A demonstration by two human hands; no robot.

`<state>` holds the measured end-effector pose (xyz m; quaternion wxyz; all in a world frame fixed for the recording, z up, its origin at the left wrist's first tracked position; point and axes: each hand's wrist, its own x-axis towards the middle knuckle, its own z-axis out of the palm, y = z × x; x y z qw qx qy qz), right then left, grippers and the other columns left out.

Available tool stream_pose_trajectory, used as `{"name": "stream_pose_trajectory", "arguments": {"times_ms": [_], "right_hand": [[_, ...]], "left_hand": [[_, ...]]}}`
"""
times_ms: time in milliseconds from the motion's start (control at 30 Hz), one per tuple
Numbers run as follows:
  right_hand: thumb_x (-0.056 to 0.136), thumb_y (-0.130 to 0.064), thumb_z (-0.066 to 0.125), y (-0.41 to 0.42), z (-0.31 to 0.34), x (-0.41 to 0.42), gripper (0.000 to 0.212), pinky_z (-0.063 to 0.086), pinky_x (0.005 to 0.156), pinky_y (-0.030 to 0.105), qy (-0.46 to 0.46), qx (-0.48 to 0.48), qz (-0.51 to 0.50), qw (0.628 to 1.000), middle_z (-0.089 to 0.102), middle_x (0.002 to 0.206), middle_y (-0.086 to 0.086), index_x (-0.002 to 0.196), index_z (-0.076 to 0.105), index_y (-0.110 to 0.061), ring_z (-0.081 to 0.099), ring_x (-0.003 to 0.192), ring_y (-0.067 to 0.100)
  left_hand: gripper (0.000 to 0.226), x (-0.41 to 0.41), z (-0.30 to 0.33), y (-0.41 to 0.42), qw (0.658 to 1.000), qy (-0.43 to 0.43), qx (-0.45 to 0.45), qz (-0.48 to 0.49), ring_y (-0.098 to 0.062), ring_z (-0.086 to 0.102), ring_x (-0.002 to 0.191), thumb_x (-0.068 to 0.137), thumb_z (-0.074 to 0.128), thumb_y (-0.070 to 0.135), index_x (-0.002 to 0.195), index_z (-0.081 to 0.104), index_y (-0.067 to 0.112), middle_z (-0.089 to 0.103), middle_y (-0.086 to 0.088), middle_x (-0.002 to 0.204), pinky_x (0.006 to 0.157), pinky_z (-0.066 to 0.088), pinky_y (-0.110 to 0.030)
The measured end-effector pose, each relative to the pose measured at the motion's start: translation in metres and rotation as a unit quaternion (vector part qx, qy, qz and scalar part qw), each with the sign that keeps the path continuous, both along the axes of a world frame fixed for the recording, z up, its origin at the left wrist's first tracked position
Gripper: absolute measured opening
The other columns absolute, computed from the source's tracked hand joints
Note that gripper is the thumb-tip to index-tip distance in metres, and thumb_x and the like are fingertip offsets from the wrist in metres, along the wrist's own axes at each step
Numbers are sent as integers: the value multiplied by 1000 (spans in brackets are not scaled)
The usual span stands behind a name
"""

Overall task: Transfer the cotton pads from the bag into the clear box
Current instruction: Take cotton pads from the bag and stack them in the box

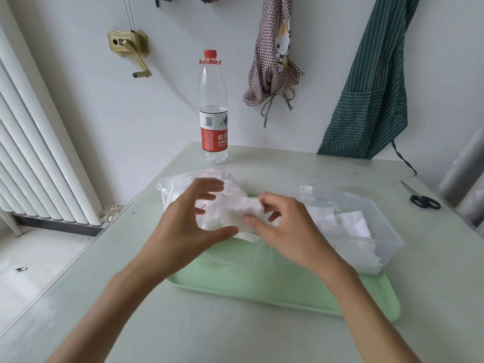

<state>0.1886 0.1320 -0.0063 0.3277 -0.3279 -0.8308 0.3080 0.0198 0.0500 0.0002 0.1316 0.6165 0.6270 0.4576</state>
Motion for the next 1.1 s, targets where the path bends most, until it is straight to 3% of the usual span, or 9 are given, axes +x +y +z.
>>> {"name": "stream_pose_trajectory", "arguments": {"times_ms": [100, 200, 400, 533, 700, 800, 900, 1000, 1100], "right_hand": [[84, -17, 69, 0, 15, 10, 9, 48, 68, 13, 93, -180, 43, 978, 74, 84, -7, 84, 70, -26, 69, 80, 5], [85, -20, 68, 2, 20, 19, 20, 48, 68, 8, 94, -260, 36, 960, 75, 96, 0, 104, 71, -16, 69, 89, 6], [87, -8, 63, 10, 32, 35, 24, 58, 77, 25, 191, -299, 1, 935, 71, 90, 4, 111, 62, -10, 67, 80, 13], [87, -7, 63, 19, 43, 57, 15, 55, 71, 19, 239, -230, -52, 942, 73, 90, 5, 101, 64, -12, 69, 78, 11], [85, -8, 67, 29, 50, 100, 15, 52, 66, 12, 158, -172, -79, 969, 75, 89, 5, 99, 69, -8, 69, 75, 6], [84, -7, 67, 34, 44, 117, 16, 53, 67, 14, 150, -172, -100, 968, 75, 87, 6, 100, 69, -8, 69, 75, 9], [83, -16, 69, 42, 42, 142, 23, 53, 82, 20, 102, -187, -117, 970, 75, 93, -3, 106, 66, -19, 68, 87, 9], [73, -18, 78, 50, 36, 177, 60, 43, 94, 25, -74, -188, -148, 968, 57, 125, -7, 125, 50, -30, 55, 109, 10], [69, -18, 82, 54, 22, 196, 99, 41, 97, 28, -252, -231, -163, 926, 34, 144, -3, 146, 20, -31, 47, 119, 14]], "left_hand": [[57, 5, 16, 6, 993, -90, -60, -38, 5, 64, 92, 66, 79, 33, 118, 57, 28, 68, 13, 103, 78, 51, -12], [25, 10, 29, 15, 994, -66, -68, -54, 1, 68, 81, 78, 72, 26, 103, 68, 26, 72, 9, 92, 73, 51, -11], [9, 25, 35, 34, 977, -189, -91, -47, -9, 71, 73, 83, 70, 13, 91, 70, 16, 74, 2, 78, 74, 58, -24], [21, 44, 46, 50, 966, -193, -153, -75, -4, 68, 88, 81, 72, 22, 101, 69, 18, 74, 9, 89, 85, 55, -25], [43, 76, 64, 83, 956, -105, -210, -176, -6, 64, 99, 83, 69, 33, 123, 58, 24, 67, 5, 108, 92, 52, -26], [22, 99, 67, 104, 957, -23, -217, -193, -10, 64, 89, 86, 65, 30, 108, 64, 24, 68, 3, 96, 82, 53, -24], [10, 113, 63, 119, 957, -37, -211, -193, -8, 64, 80, 86, 66, 26, 96, 66, 22, 68, -1, 91, 76, 55, -22], [13, 124, 55, 131, 958, -95, -216, -165, -5, 64, 73, 86, 68, 21, 98, 65, 19, 66, 2, 84, 65, 56, -16], [25, 141, 41, 144, 948, -67, -270, -156, -7, 62, 68, 88, 65, 17, 112, 63, 11, 63, 1, 81, 57, 55, -15]]}}
